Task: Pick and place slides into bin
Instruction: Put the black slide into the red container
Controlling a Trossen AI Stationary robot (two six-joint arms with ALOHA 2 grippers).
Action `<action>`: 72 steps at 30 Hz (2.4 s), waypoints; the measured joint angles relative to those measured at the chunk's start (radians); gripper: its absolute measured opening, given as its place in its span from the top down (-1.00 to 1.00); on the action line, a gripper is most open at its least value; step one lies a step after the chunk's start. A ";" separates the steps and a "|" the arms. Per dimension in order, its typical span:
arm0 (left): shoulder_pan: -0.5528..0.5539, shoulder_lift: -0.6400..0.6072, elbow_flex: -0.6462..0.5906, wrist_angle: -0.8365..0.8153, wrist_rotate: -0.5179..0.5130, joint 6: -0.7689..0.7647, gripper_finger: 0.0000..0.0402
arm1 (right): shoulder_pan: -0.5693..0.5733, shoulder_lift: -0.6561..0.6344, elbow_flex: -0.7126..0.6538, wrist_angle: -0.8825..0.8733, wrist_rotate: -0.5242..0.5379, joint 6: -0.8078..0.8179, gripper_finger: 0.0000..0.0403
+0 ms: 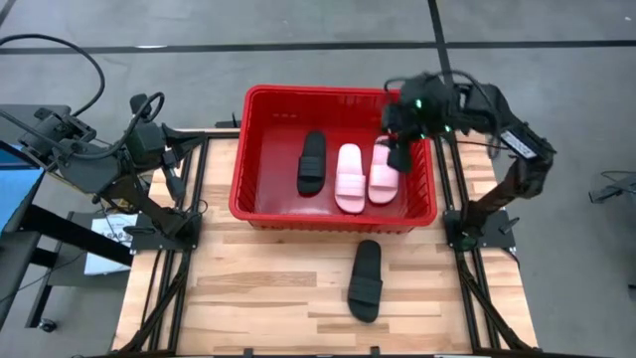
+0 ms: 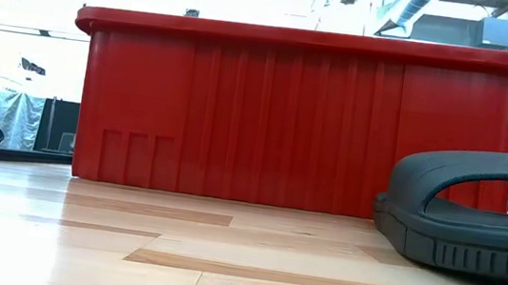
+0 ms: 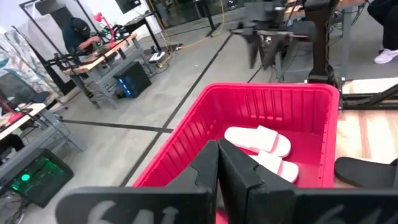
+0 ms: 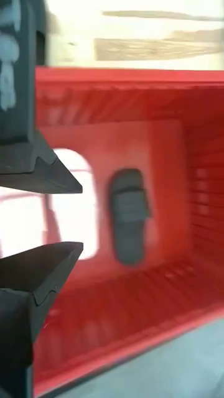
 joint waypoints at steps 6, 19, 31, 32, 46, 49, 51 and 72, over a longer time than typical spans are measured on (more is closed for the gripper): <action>0.000 0.000 0.000 0.000 0.000 0.000 1.00 | 0.213 0.001 -0.024 -0.144 0.123 0.264 0.35; 0.000 0.000 0.000 0.000 0.000 -0.001 1.00 | 0.650 0.014 -0.217 -0.152 0.150 0.898 0.27; 0.000 0.000 0.000 0.000 0.070 0.001 1.00 | 0.913 0.055 -0.523 0.177 0.152 1.171 0.21; 0.000 0.000 0.000 0.000 0.077 0.001 1.00 | 0.917 0.065 -0.551 0.217 0.152 1.183 0.21; 0.000 0.000 0.000 0.000 0.089 0.000 1.00 | 0.952 0.293 -0.727 0.444 0.091 1.104 0.16; 0.000 0.000 0.000 0.000 0.089 -0.001 1.00 | 0.934 0.327 -0.727 0.440 0.090 1.067 0.13; 0.000 0.000 0.000 0.000 0.089 -0.001 1.00 | 0.920 0.339 -0.727 0.429 0.090 1.040 0.11; 0.000 0.000 0.000 0.000 0.097 -0.006 1.00 | 0.835 0.265 -0.727 0.353 0.068 0.855 -0.04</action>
